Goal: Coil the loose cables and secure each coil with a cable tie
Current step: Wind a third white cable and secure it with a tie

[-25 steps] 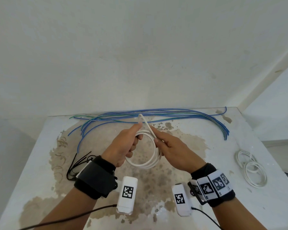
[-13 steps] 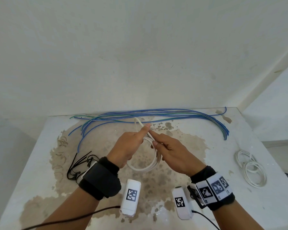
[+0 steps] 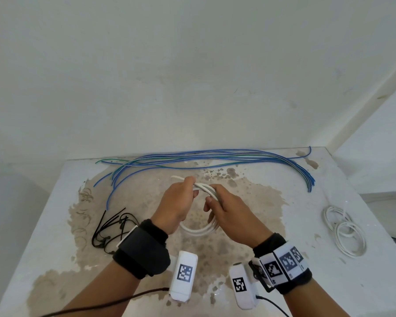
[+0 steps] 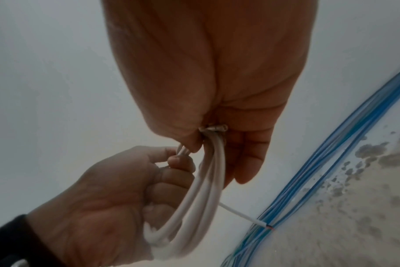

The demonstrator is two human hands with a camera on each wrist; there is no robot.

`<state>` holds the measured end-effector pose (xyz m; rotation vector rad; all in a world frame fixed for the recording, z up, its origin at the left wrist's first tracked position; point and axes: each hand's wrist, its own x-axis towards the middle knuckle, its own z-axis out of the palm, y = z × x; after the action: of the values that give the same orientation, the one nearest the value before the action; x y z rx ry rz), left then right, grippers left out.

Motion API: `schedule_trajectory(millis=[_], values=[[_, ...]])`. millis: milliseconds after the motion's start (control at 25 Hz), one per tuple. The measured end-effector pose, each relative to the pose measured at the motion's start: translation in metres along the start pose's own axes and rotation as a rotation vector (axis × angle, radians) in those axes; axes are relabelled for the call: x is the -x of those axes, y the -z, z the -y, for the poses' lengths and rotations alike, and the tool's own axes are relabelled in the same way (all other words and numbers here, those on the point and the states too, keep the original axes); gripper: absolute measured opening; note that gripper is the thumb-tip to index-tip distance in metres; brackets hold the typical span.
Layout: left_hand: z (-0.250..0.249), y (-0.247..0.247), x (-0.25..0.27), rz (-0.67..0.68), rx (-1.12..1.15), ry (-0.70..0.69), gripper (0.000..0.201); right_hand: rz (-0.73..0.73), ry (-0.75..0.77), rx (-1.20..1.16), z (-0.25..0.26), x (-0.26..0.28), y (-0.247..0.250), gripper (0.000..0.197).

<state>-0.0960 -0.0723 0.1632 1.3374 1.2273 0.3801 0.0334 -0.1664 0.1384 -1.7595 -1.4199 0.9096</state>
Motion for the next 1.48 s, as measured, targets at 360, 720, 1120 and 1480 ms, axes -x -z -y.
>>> schedule_trajectory(millis=[360,720,1120,1480], values=[[0.008,0.004,-0.007,0.165,0.151,0.096,0.055,-0.105,-0.152,-0.333,-0.001,-0.010,-0.007,0.023],[-0.005,0.029,-0.024,0.055,-0.297,-0.701,0.030,0.034,-0.117,-0.258,0.010,-0.011,0.017,0.022],[0.012,0.023,-0.022,0.266,-0.239,-0.372,0.032,-0.211,-0.112,-0.334,0.002,-0.012,0.019,0.024],[0.026,-0.006,-0.005,0.346,0.760,-0.004,0.040,-0.498,-0.227,-0.623,-0.005,-0.020,-0.018,0.022]])
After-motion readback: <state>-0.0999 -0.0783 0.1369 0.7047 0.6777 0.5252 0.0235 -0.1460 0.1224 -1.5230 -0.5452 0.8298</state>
